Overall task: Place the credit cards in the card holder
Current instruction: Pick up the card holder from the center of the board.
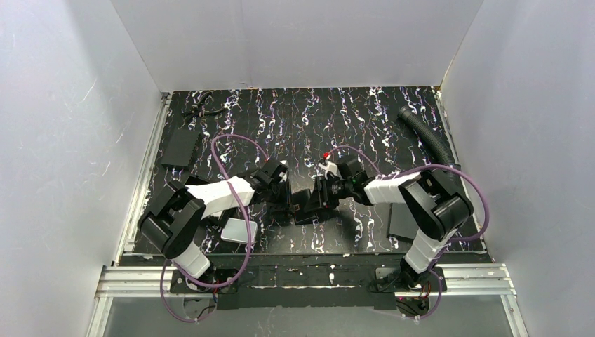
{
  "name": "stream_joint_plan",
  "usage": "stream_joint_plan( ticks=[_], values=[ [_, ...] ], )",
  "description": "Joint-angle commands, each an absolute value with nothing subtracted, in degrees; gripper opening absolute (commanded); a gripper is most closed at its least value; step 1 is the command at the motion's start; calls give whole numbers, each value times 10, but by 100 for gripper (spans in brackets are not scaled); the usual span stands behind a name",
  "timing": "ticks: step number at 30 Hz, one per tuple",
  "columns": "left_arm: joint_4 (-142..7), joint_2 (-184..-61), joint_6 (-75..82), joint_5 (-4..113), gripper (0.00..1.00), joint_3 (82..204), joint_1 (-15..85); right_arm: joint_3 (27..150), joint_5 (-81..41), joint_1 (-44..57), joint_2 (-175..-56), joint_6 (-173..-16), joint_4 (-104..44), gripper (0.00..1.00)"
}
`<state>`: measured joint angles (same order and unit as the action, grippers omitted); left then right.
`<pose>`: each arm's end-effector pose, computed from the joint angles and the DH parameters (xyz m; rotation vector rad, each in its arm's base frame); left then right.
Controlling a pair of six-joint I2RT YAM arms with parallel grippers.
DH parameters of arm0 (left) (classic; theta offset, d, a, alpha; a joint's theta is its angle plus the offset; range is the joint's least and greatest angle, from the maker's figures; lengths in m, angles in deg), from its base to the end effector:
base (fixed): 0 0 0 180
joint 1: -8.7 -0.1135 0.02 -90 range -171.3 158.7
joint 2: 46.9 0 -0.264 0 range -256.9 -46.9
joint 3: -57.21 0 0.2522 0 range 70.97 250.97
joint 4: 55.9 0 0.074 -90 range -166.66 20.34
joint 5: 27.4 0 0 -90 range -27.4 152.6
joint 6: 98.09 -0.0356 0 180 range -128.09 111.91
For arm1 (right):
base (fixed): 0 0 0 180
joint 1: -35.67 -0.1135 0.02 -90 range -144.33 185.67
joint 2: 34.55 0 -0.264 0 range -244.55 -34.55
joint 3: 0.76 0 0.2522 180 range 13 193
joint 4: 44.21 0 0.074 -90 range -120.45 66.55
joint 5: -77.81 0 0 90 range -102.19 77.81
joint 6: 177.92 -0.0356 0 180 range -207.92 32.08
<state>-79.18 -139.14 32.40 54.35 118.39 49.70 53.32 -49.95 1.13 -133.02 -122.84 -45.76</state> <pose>0.2306 -0.2073 0.1584 0.0739 2.6730 -0.7073 0.2463 0.1960 0.1287 -0.3652 2.5037 1.3256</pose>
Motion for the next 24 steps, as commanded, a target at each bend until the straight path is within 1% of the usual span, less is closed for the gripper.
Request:
stream_joint_plan(
  ticks=[1, 3, 5, 7, 8, 11, 13, 15, 17, 20, 22, 24],
  values=[
    [-831, -1399, 316, 558, 23, 1149, 503, 511, -472, -3, -1329, -1290, -542, 38],
    [-837, -1371, 310, 557, 28, 1149, 503, 501, -479, -2, -1320, -1314, -572, 30],
    [-857, -1334, 303, 549, 35, 1158, 499, 489, -501, 0, -1313, -1352, -608, 17],
    [-888, -1282, 293, 541, 47, 1178, 497, 487, -523, 8, -1303, -1382, -619, 6],
    [-904, -1249, 286, 538, 54, 1188, 496, 486, -540, 12, -1294, -1401, -633, 2],
    [-947, -1131, 257, 516, 74, 1218, 487, 487, -597, 20, -1256, -1457, -685, 1],
    [-952, -1062, 247, 479, 83, 1228, 466, 497, -629, 21, -1229, -1495, -709, 1],
    [-950, -1003, 247, 425, 89, 1234, 434, 510, -657, 21, -1203, -1536, -738, 1],
    [-952, -965, 258, 383, 92, 1248, 402, 522, -677, 20, -1176, -1589, -784, 1],
    [-955, -937, 276, 343, 94, 1280, 353, 537, -682, 20, -1147, -1694, -887, 1],
    [-940, -924, 286, 323, 95, 1300, 321, 550, -677, 19, -1142, -1783, -1001, 1],
    [-886, -907, 306, 300, 93, 1304, 286, 566, -667, 18, -1148, -1878, -1108, 1]
  ],
)
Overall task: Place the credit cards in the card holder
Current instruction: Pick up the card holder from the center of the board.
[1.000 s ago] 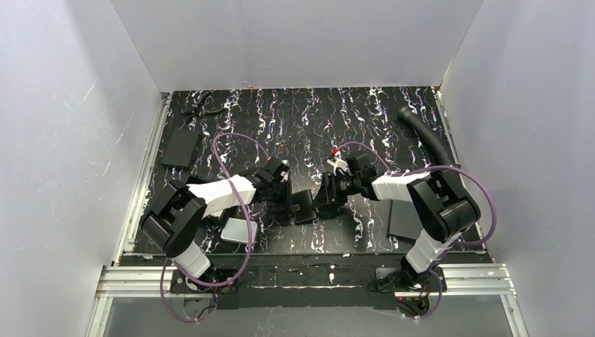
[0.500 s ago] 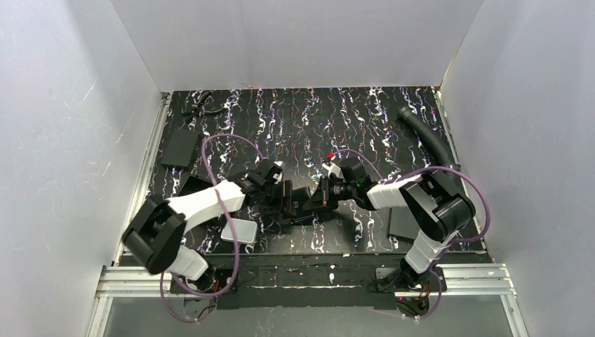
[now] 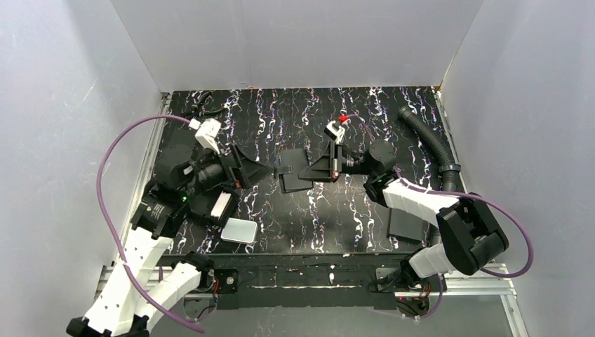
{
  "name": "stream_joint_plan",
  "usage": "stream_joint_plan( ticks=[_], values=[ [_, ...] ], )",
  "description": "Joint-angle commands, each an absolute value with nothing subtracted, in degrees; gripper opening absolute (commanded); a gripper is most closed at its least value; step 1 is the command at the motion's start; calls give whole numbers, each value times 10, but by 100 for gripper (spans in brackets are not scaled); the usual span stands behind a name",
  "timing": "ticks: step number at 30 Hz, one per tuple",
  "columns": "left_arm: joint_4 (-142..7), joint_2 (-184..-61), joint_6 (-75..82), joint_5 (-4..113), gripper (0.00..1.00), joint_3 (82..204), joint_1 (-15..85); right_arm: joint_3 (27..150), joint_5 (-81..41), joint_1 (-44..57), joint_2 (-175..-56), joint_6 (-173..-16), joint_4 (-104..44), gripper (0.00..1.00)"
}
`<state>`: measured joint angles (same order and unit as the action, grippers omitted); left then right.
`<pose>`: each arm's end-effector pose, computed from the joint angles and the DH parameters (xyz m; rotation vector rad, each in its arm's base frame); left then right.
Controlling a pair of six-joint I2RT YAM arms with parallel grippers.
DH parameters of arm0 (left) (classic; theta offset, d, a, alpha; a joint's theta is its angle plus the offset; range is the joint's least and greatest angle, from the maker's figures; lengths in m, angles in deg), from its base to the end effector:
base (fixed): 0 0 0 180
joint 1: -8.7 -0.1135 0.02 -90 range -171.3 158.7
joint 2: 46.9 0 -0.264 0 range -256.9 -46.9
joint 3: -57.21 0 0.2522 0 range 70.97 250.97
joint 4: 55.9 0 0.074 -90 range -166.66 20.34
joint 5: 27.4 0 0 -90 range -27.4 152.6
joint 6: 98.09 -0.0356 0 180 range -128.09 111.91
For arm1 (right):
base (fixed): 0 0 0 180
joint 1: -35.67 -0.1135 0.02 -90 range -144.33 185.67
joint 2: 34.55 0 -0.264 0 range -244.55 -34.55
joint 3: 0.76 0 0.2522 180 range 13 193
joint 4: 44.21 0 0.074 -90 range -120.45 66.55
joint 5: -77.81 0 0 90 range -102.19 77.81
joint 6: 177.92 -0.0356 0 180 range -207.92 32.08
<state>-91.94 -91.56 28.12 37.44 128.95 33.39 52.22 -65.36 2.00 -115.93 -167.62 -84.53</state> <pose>0.1406 -0.0813 0.3973 0.1631 1.8497 -1.1410 0.2302 0.1876 0.2743 -0.2871 1.8842 2.1172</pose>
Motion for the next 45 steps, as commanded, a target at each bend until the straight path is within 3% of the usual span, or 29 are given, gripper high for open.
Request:
stream_joint_plan(
  ticks=[1, 6, 9, 13, 19, 25, 28, 29, 30, 31, 32, 34, 36, 45],
  values=[
    [-849, -898, 319, 294, 93, 1298, 278, 573, -659, 18, -1154, -1919, -1159, 1],
    [-639, -907, 482, 227, 96, 1260, 241, 610, -635, 18, -1193, -2057, -1326, 1],
    [-630, -971, 580, 166, 89, 1301, 241, 615, -661, 14, -1173, -1966, -1209, 1],
    [-637, -966, 600, 141, 98, 1310, 242, 626, -666, 7, -1141, -1798, -1010, 1],
    [-753, -977, 595, 170, 97, 1302, 257, 656, -661, -35, -1156, -1760, -959, 1],
    [-767, -991, 579, 172, 77, 1299, 272, 661, -663, -48, -1173, -1751, -950, 1],
    [-836, -988, 509, 223, 54, 1312, 297, 676, -661, -61, -1167, -1649, -803, 1],
    [-880, -992, 475, 252, 43, 1319, 308, 696, -652, -67, -1159, -1580, -698, 4],
    [-931, -995, 453, 288, 25, 1327, 309, 711, -636, -66, -1146, -1505, -590, 21],
    [-986, -1001, 434, 330, 4, 1342, 309, 761, -552, -69, -1133, -1335, -374, 59],
    [-1037, -1011, 438, 383, 0, 1352, 309, 838, -355, -105, -1125, -1168, -94, 93],
    [-1105, -1026, 461, 437, 0, 1367, 309, 836, -145, -182, -1080, -1080, -75, 98],
    [-1138, -1033, 478, 460, 0, 1378, 309, 808, -58, -238, -1045, -1027, -109, 98],
    [-1262, -1060, 544, 548, 0, 1407, 309, 861, 172, -471, -1096, -882, -158, 98]
  ],
)
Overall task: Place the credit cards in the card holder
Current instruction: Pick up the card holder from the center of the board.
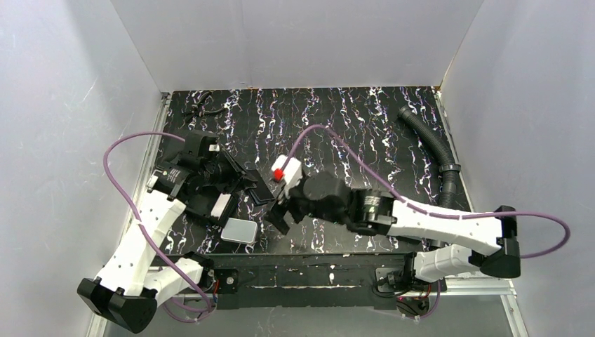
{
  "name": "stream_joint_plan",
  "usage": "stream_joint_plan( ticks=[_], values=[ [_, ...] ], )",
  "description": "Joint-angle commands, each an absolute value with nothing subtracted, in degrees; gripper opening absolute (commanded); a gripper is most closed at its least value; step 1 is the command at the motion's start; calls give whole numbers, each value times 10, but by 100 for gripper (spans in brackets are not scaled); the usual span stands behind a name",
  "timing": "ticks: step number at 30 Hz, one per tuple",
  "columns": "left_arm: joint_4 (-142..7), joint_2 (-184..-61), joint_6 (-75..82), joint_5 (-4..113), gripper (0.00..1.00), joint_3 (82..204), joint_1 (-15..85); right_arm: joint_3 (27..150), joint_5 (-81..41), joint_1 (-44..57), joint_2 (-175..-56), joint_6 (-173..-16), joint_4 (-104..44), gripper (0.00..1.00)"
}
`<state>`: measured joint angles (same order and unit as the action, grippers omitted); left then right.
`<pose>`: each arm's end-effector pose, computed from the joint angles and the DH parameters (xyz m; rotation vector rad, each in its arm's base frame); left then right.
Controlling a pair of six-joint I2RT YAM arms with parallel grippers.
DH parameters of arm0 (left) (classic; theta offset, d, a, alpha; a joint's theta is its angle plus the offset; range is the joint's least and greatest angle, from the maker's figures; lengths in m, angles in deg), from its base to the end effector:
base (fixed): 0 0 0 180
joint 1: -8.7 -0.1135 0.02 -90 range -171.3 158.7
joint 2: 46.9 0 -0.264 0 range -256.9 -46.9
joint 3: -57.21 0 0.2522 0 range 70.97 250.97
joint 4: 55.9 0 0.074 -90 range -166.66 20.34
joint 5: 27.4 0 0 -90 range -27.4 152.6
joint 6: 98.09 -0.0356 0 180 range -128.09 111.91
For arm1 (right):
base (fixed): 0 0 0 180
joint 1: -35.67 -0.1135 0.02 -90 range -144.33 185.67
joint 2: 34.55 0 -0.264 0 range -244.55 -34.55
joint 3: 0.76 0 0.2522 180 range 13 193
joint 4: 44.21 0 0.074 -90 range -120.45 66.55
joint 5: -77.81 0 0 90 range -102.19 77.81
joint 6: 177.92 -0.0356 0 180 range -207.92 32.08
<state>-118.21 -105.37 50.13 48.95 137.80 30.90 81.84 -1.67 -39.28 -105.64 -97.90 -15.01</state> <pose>0.1806 -0.0828 0.3634 -0.6286 2.3743 -0.9592 0.0804 0.2739 0.3805 -0.9408 1.7230 0.8332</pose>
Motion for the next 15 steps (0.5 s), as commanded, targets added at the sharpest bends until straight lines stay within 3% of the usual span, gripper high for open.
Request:
stream_joint_plan(
  ticks=[1, 6, 10, 15],
  values=[
    [-1272, -1063, 553, 548, 0, 1408, 309, 866, 219, -490, -1110, -881, -161, 98],
    [-1283, -1072, 580, 538, 0, 1407, 309, 853, 315, -534, -1154, -836, -230, 94],
    [-1284, -1070, 592, 530, 0, 1402, 309, 865, 317, -537, -1194, -819, -260, 90],
    [-1287, -1064, 598, 522, 0, 1402, 309, 902, 359, -537, -1260, -814, -258, 69]
  ],
)
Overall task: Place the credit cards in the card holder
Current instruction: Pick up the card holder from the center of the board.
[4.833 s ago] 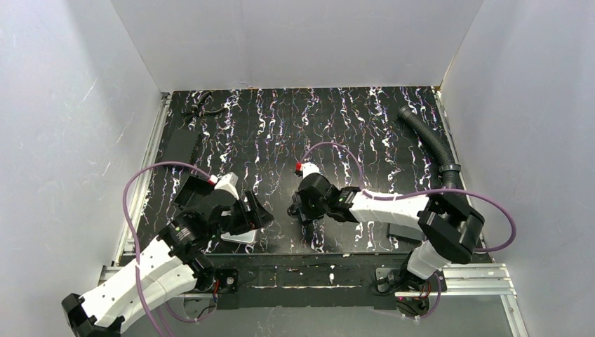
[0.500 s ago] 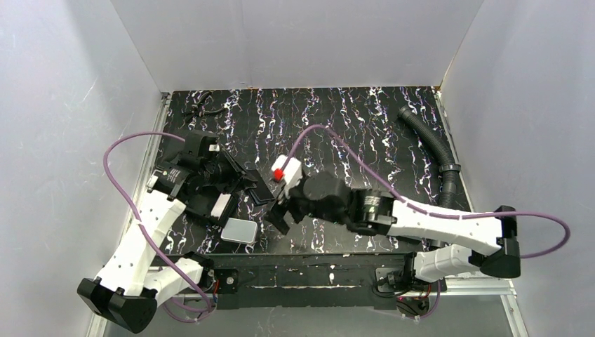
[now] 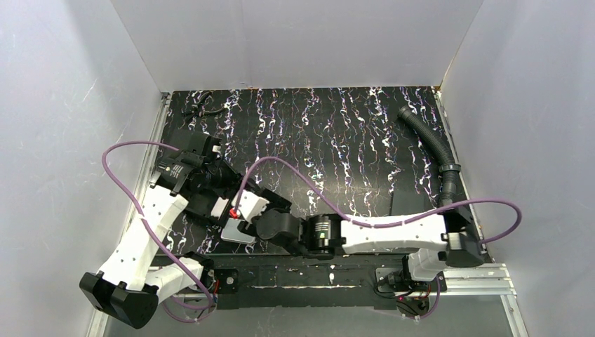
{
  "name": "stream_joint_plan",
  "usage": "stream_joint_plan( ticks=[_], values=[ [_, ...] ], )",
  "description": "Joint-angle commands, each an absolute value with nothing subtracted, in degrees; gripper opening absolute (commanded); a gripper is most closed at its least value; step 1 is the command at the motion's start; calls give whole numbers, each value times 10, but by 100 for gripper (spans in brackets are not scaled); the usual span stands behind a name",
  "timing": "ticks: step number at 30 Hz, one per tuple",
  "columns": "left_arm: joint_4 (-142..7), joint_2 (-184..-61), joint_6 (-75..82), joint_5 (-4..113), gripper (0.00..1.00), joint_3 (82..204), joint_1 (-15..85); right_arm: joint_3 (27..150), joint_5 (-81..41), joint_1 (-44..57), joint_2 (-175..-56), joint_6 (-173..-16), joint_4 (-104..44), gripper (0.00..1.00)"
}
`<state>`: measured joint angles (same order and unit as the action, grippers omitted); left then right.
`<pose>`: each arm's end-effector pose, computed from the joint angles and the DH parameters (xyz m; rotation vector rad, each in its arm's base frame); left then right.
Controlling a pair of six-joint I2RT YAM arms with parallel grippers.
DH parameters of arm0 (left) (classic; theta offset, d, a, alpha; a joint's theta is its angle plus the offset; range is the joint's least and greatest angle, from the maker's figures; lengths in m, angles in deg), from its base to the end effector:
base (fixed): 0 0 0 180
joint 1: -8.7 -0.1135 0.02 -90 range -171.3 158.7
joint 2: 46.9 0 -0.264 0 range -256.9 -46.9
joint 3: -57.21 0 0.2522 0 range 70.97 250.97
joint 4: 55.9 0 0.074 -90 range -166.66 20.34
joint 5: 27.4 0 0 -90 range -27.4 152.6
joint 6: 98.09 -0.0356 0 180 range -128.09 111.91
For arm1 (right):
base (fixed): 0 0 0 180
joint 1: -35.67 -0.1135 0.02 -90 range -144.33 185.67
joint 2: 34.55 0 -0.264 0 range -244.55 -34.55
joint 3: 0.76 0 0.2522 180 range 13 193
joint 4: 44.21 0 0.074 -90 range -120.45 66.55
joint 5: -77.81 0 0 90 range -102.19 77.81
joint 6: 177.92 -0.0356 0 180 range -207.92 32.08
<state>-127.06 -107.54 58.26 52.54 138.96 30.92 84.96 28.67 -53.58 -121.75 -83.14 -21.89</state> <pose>0.1790 -0.0798 0.3508 -0.9124 2.4754 -0.8353 0.0279 0.3512 0.3299 -1.0405 1.5800 0.2985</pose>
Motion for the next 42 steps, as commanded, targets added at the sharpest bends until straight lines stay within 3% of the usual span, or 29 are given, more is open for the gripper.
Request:
stream_joint_plan(
  ticks=[1, 6, 7, 10, 11, 12, 15, 18, 22, 26, 31, 34, 42],
  values=[
    [-1288, -1063, 599, 521, 0, 1402, 309, 909, 380, -537, -1270, -815, -255, 63],
    [-1289, -1057, 591, 521, 2, 1400, 309, 891, 415, -535, -1270, -838, -279, 12],
    [-1280, -1055, 583, 519, 20, 1400, 309, 883, 402, -528, -1263, -854, -278, 2],
    [-1218, -1044, 523, 480, 82, 1402, 302, 839, 290, -472, -1217, -940, -261, 1],
    [-1208, -1043, 494, 464, 96, 1412, 297, 813, 225, -443, -1193, -969, -270, 1],
    [-1207, -1045, 463, 454, 98, 1431, 293, 783, 148, -410, -1166, -1005, -290, 1],
    [-1215, -1032, 392, 476, 98, 1471, 291, 682, -34, -316, -1085, -1118, -387, 1],
    [-1181, -989, 391, 492, 99, 1449, 289, 648, -136, -241, -1041, -1229, -410, 1],
    [-944, -900, 479, 399, 99, 1303, 289, 589, -255, -145, -995, -1418, -553, 1],
    [-670, -899, 642, 303, 99, 1181, 290, 532, -274, -112, -991, -1576, -710, 1],
    [-648, -946, 653, 263, 93, 1200, 307, 481, -251, -108, -1010, -1681, -866, 1],
    [-625, -948, 669, 271, 81, 1196, 317, 455, -230, -109, -1030, -1731, -956, 1],
    [-617, -963, 675, 323, 63, 1191, 352, 454, -217, -109, -1049, -1759, -985, 1]
  ],
)
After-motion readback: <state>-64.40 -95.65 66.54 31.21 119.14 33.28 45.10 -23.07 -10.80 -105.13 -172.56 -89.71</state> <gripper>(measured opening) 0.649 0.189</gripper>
